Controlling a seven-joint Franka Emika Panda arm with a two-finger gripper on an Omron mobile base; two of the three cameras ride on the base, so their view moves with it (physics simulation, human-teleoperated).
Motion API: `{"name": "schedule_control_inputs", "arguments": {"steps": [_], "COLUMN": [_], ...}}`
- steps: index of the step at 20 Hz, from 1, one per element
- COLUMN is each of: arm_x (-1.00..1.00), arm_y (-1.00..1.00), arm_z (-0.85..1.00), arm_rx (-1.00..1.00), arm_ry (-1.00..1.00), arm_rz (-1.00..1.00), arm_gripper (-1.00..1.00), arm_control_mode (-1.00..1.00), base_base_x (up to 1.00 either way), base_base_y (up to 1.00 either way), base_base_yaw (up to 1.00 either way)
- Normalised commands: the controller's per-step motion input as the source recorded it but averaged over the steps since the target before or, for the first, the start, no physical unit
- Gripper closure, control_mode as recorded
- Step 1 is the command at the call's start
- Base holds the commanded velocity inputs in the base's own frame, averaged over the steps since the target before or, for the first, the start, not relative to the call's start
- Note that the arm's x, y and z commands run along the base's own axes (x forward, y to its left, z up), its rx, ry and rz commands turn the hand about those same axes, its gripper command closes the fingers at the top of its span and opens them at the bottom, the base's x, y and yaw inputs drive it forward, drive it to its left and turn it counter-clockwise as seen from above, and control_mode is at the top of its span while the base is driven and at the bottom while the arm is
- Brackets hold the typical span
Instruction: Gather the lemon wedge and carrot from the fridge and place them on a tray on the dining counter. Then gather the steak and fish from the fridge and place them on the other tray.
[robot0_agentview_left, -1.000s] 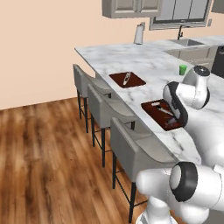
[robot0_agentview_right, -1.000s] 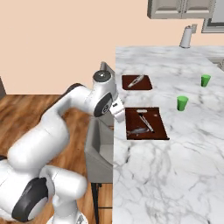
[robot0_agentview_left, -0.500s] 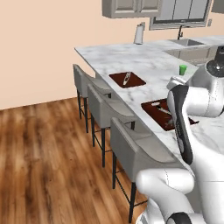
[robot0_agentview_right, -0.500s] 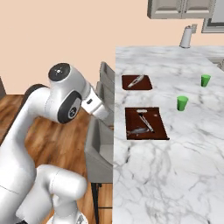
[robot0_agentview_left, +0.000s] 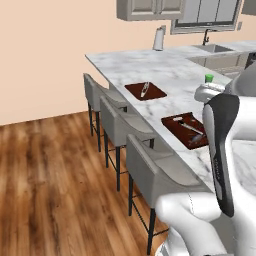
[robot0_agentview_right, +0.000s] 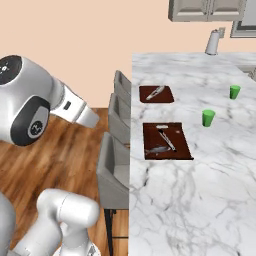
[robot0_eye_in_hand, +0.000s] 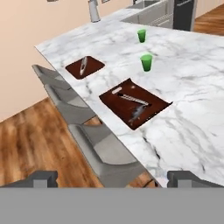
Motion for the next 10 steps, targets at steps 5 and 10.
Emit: {"name": "schedule_control_inputs", "arguments": {"steps": [5, 10], "arm_x": [-0.04, 0.00], "arm_y": [0.07, 0.00], "arm_z": [0.00, 0.00], "arm_rx": [-0.02, 0.00], "arm_ry": [0.00, 0.00], "arm_rz": [0.00, 0.00], "arm_gripper": [-1.00, -1.00], "arm_control_mode": [1.00, 1.00], "base_base_x": [-0.40, -1.00], "base_base_y": [-0.05, -0.18], "base_base_yaw": [0.00, 0.02]}}
